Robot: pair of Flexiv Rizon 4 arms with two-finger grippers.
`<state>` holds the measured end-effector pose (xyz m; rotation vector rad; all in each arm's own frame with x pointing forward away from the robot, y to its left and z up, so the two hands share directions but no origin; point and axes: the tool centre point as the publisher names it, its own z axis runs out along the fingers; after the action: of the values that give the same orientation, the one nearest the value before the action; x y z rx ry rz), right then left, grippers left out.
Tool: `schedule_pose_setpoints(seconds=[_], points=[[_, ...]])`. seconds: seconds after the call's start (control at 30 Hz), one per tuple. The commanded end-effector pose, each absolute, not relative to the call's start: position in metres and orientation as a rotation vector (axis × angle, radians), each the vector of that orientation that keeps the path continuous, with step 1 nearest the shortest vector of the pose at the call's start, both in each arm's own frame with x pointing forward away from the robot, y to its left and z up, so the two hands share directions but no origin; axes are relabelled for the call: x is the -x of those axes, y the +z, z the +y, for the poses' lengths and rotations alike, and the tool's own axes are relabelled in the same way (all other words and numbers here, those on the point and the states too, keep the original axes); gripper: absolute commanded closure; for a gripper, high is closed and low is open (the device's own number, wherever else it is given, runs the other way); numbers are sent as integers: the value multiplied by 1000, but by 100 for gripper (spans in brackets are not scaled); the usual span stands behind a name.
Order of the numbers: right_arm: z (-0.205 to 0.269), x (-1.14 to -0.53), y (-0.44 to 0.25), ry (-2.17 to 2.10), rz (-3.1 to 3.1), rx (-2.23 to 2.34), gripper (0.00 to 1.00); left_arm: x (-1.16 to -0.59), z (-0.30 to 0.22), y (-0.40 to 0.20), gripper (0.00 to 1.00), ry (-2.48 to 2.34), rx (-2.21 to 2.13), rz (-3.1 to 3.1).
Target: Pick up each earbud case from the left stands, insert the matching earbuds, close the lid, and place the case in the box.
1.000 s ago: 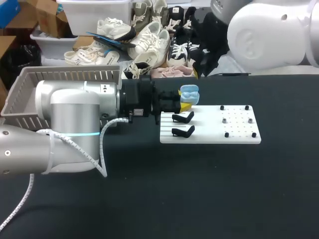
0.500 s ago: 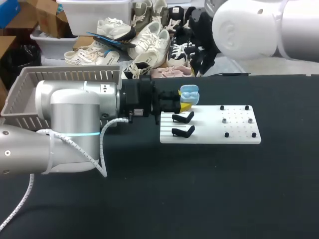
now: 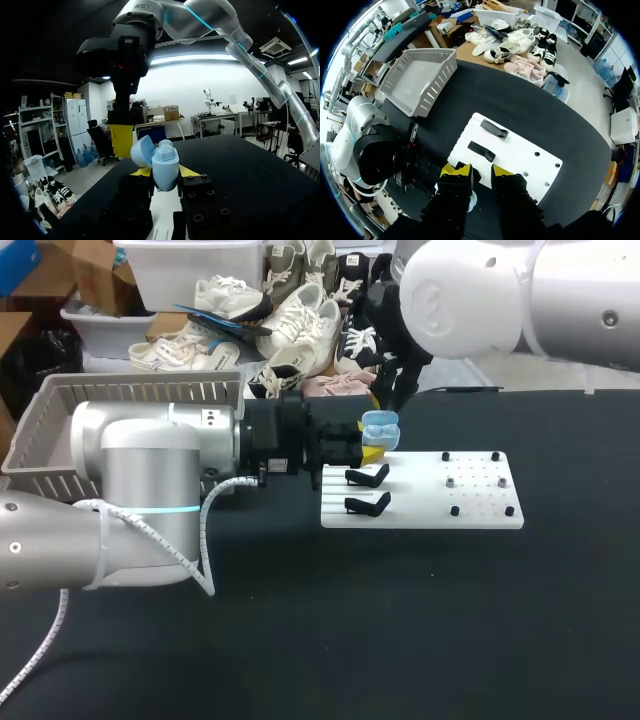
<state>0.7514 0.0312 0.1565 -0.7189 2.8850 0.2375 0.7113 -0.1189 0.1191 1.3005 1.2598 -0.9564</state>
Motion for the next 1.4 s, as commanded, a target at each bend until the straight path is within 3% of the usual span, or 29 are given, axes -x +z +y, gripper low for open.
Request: schedule_pose_setpoints(seconds=[0.03, 0.43, 0.73, 0.93, 1.4], points=[[30, -742, 157, 233, 2879, 717, 79, -711, -119, 119, 100, -956, -1298, 1258], [21, -718, 167, 271, 2866, 668, 81, -711, -119, 119, 100, -956, -1298, 1258], [-18, -691, 207, 367, 2773, 451, 80, -711, -119, 119, 100, -956, -1298, 1258], [-43, -673, 194, 340, 2829, 316, 78, -711, -119, 119, 100, -956, -1298, 1258], [-54, -659, 169, 253, 2961, 131, 82, -768, -7, 136, 100, -758, -1261, 1311]])
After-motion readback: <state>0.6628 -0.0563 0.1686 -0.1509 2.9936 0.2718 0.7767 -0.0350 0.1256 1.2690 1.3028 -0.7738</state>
